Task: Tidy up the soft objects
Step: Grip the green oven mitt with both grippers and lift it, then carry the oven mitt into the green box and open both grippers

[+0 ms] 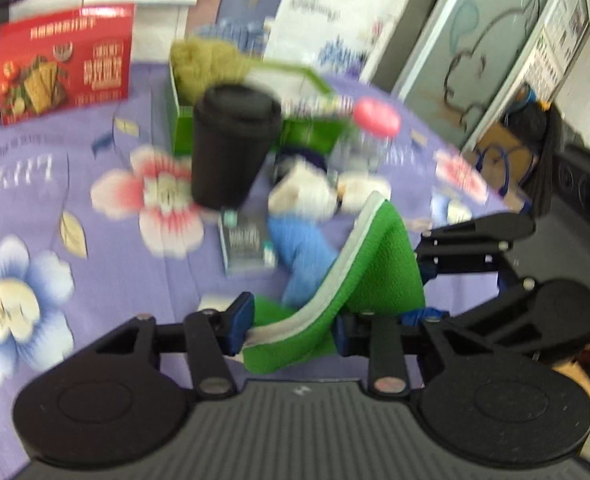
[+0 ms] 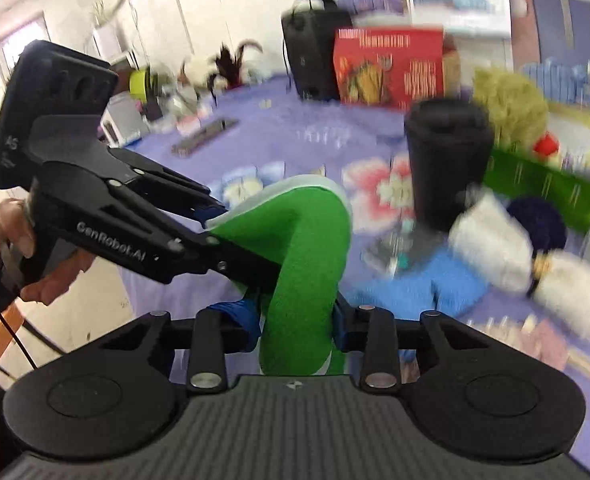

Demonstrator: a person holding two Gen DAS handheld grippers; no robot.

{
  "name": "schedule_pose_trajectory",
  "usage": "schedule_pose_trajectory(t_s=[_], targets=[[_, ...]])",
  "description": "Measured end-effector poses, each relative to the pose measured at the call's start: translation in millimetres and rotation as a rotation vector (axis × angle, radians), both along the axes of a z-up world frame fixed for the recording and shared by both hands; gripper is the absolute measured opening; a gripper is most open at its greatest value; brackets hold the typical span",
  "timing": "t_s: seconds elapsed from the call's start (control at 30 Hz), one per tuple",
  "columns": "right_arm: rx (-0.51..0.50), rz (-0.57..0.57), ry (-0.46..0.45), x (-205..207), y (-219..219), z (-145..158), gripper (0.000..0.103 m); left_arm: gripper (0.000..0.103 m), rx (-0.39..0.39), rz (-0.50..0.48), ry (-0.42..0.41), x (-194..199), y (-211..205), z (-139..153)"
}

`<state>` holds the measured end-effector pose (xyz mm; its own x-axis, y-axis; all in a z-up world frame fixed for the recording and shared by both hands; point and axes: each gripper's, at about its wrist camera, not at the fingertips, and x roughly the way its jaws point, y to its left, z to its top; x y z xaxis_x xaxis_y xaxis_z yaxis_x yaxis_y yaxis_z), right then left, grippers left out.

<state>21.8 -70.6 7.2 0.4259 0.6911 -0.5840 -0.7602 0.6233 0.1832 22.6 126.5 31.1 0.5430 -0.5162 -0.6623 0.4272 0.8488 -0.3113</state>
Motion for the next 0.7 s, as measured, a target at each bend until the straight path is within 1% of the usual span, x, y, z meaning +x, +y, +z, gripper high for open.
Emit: schedule_pose_trajectory(t_s=[0.13,0.2,0.3,0.37,0.4,0.47,0.53,0.57,0.6,0.67,0.7], targets=[[0.061,-0.039,-0.096,15.1,-7.9,29.8,0.019,0.028,-0.010,0.007,-0.109,22.5,-5.5,39.4],[0.067,-0.071,-0.163,27.6,-14.3,48.1,0.019,0.028,-0.008,0.001,-0.164,40.4,-12.4,60.6],[0.065,-0.119,-0.249,56.5,-22.5,77.3,0.020,0.028,0.011,-0.009,-0.250,78.2,-28.5,91.3],[0.049,-0.146,-0.286,81.5,-28.9,94.5,0.021,0.028,0.007,-0.006,-0.268,113.9,-40.0,107.8],[0.035,-0.168,-0.294,99.2,-33.5,101.9,0.022,0.028,0.009,-0.011,-0.270,132.6,-46.6,113.3],[0.010,-0.200,-0.286,132.7,-39.9,109.4,0.024,0.028,0.038,-0.005,-0.268,171.6,-61.9,117.8],[-0.011,-0.232,-0.226,171.5,-50.4,107.5,0.025,0.031,0.080,-0.013,-0.243,208.0,-77.1,112.4],[-0.022,-0.250,-0.176,190.7,-56.8,102.0,0.026,0.046,0.102,0.002,-0.223,224.8,-82.9,106.4],[-0.028,-0.273,-0.128,207.1,-61.9,94.9,0.028,0.066,0.134,0.022,-0.203,240.2,-88.2,99.9],[-0.033,-0.334,-0.011,238.4,-77.2,75.2,0.028,0.076,0.206,0.089,-0.165,266.9,-96.2,84.8],[-0.028,-0.373,0.012,246.5,-85.5,67.3,0.028,0.078,0.228,0.114,-0.159,275.9,-97.0,78.5]])
